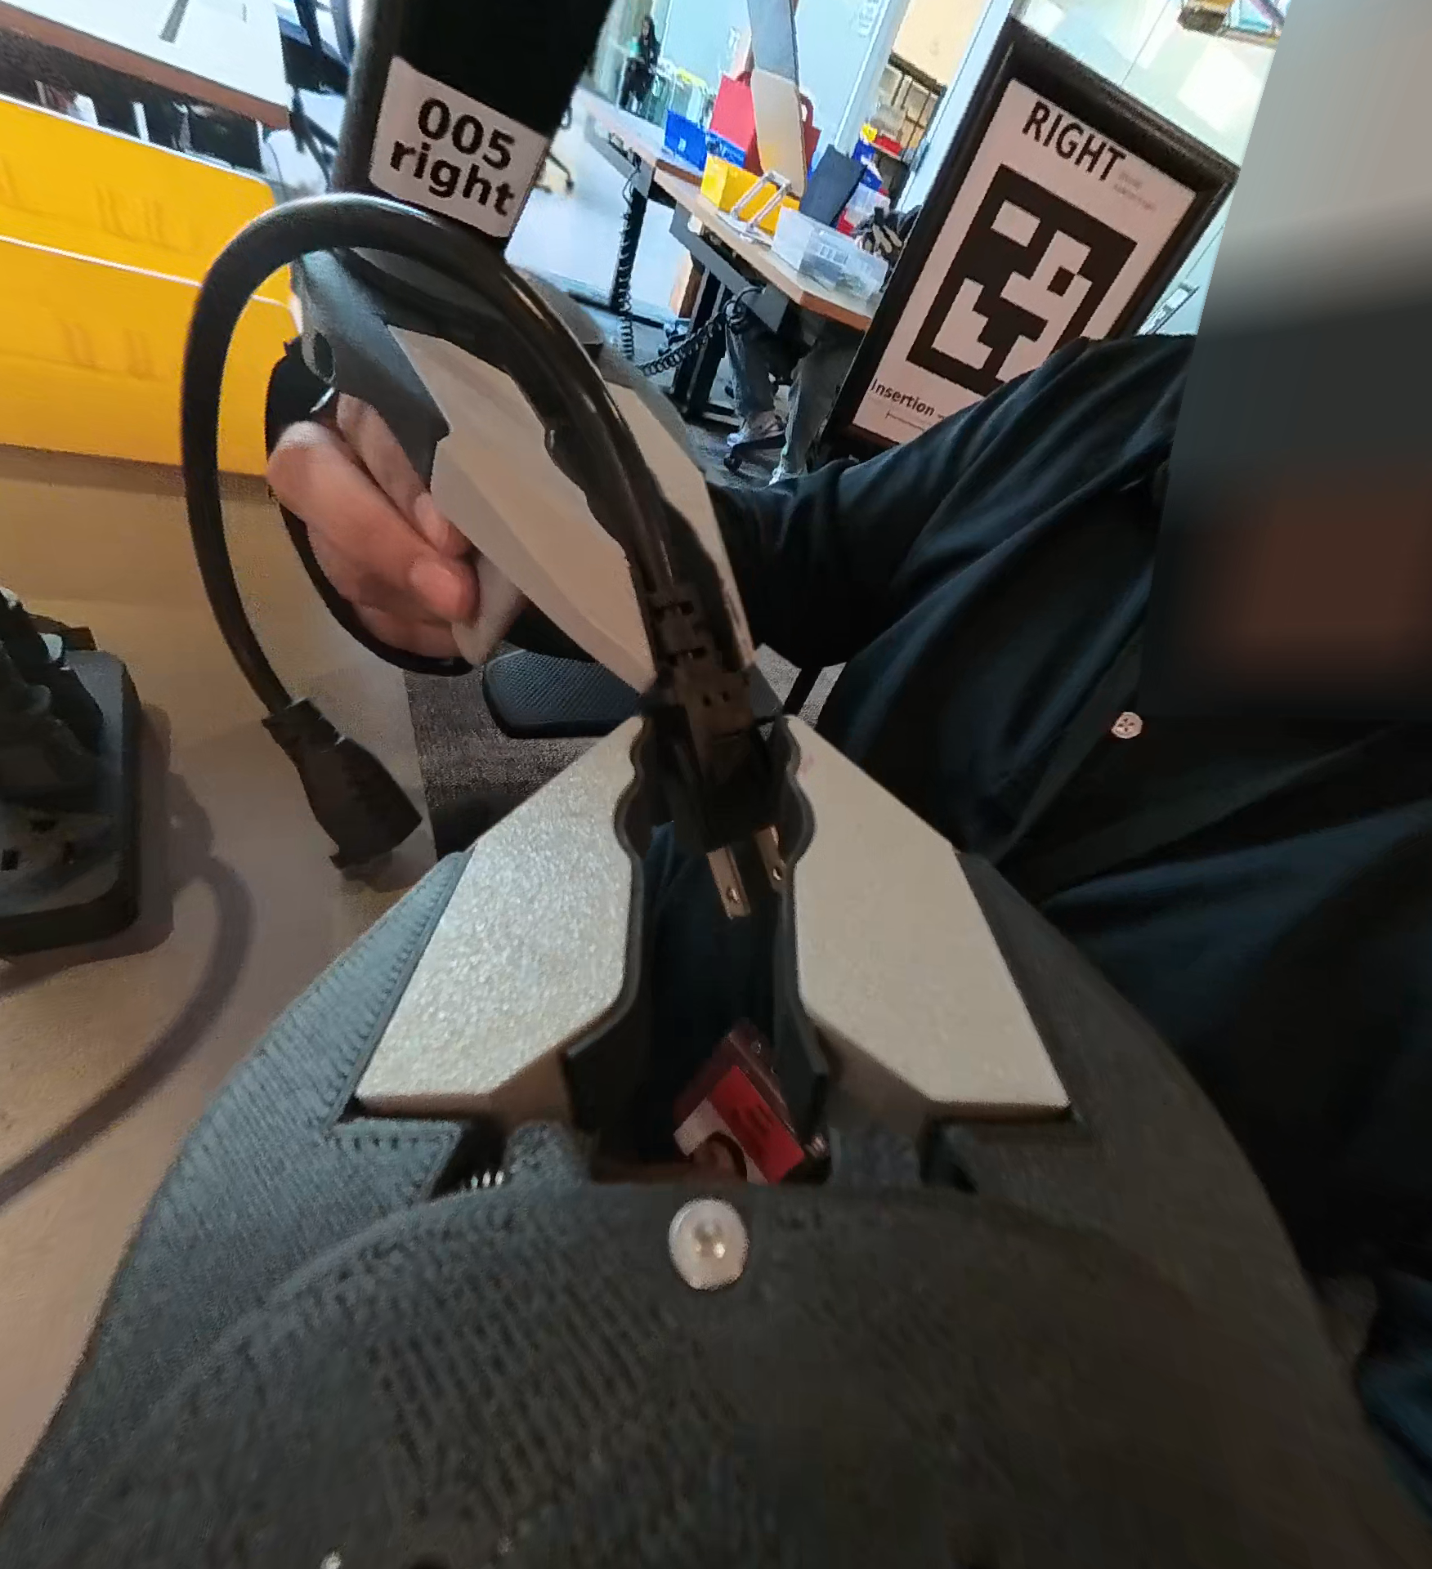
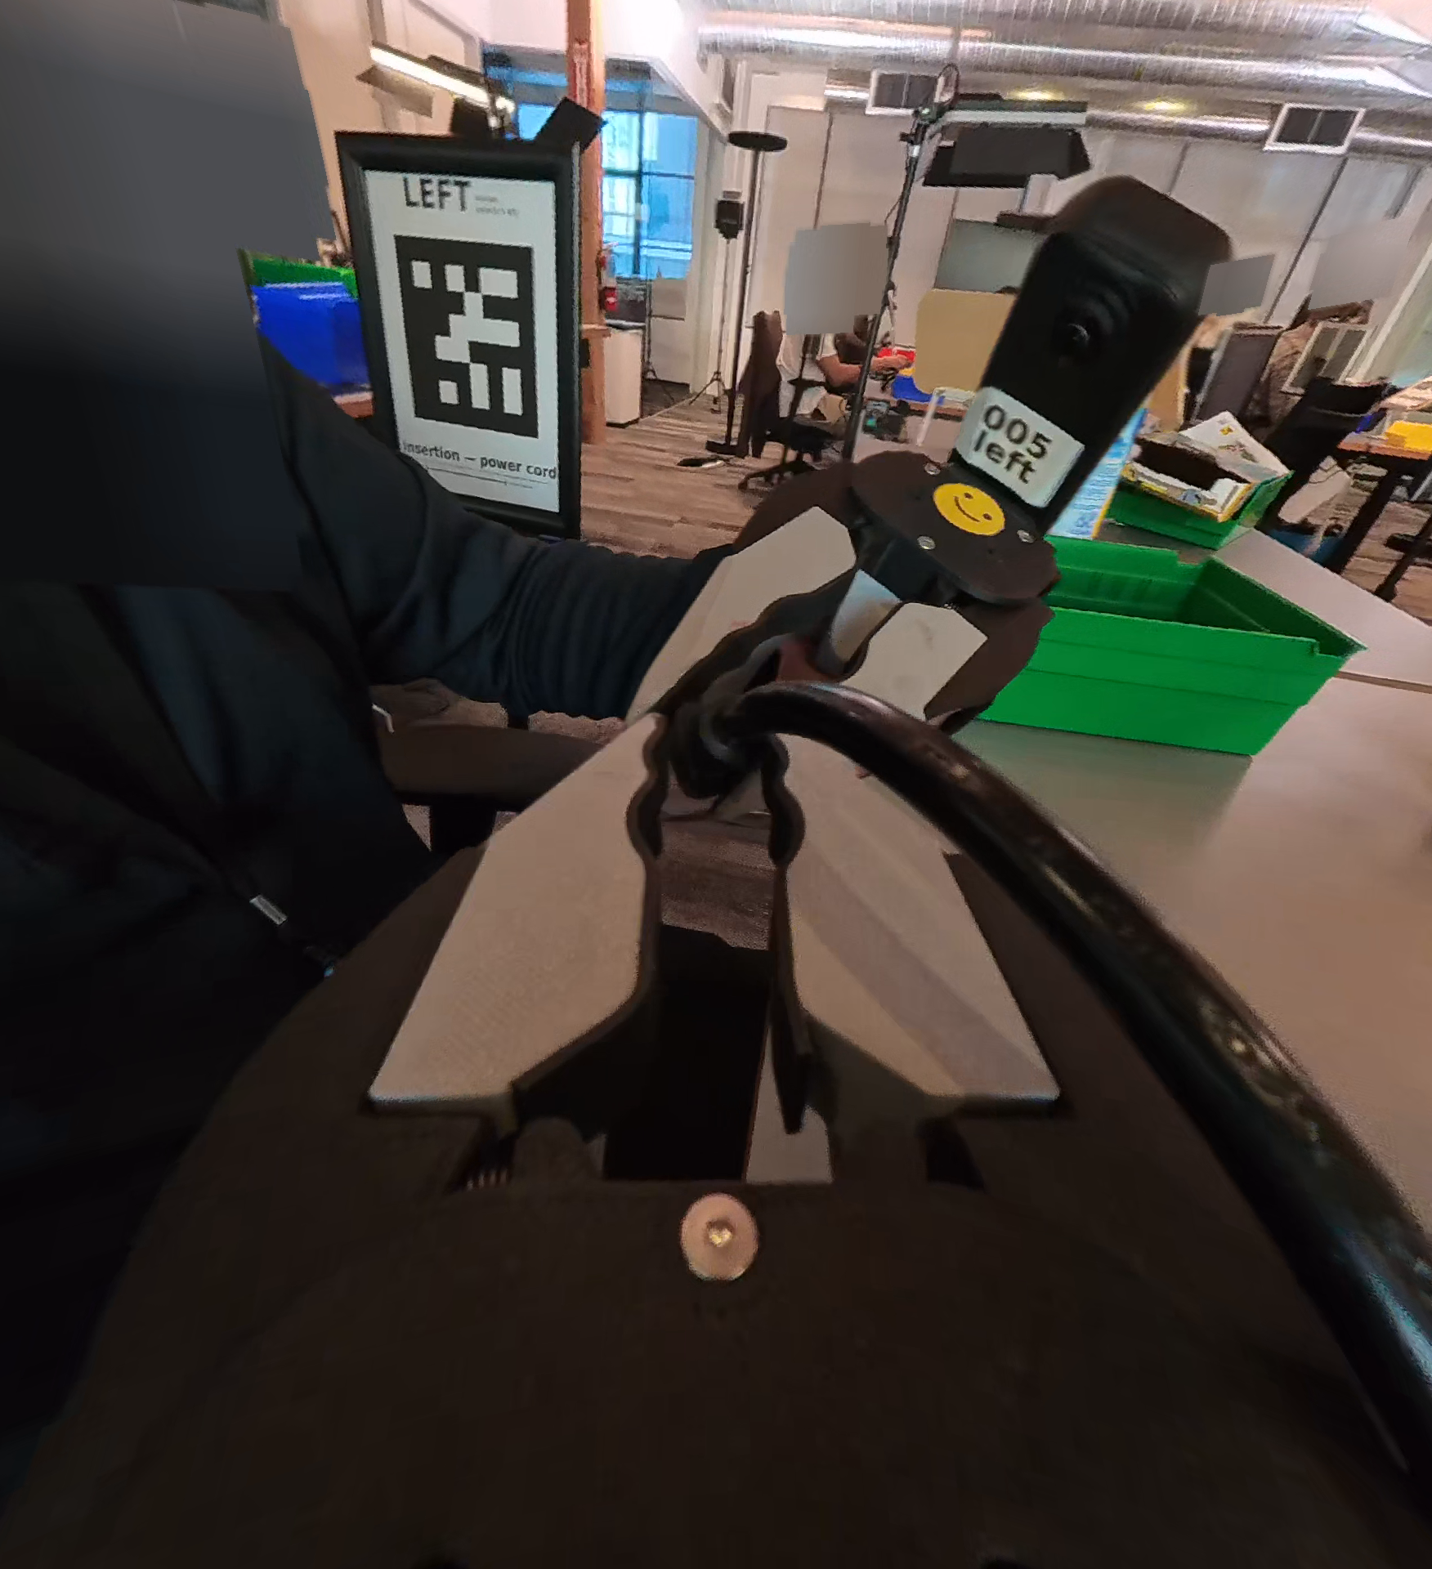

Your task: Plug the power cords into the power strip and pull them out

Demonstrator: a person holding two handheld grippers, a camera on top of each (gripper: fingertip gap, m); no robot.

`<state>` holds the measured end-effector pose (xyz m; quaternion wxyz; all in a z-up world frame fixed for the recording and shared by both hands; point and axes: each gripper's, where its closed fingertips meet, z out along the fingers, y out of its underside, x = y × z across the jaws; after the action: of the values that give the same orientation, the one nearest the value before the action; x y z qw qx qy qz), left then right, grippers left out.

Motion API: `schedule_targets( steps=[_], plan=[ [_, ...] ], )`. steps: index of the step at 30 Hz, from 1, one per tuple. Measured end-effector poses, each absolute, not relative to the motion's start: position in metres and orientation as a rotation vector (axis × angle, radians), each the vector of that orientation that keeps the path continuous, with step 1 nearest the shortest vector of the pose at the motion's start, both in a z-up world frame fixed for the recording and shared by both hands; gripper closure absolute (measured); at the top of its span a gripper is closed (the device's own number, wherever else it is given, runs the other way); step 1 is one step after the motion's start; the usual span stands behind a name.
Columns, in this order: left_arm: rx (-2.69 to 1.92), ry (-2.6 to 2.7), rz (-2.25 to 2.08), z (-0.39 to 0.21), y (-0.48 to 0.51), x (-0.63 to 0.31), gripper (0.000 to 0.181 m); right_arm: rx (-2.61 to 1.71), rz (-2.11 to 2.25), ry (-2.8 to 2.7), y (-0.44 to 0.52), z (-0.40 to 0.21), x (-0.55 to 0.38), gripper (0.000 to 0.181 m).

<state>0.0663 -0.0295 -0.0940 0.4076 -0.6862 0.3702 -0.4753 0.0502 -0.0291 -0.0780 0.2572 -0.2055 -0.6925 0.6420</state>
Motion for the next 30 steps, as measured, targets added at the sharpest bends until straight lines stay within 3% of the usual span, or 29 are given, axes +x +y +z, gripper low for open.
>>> schedule_targets(
  steps=[7,13,18,30],
  plan=[
    [-1.786,0.866,-1.126,-0.1,-0.014,0.057,0.158,-0.608,1.574,-1.859,-0.015,-0.085,0.04,0.167],
    [-1.85,0.72,-0.842,-0.093,0.019,0.027,0.147,-0.764,1.102,-1.984,0.031,-0.084,0.032,0.169],
    [-1.871,0.627,-0.605,-0.097,0.035,0.001,0.151,-0.976,0.64,-2.202,0.085,-0.111,0.027,0.17],
    [-2.036,0.67,-0.395,-0.172,0.089,0.012,0.155,-1.098,0.209,-2.408,0.123,-0.176,0.022,0.17]
  ],
)
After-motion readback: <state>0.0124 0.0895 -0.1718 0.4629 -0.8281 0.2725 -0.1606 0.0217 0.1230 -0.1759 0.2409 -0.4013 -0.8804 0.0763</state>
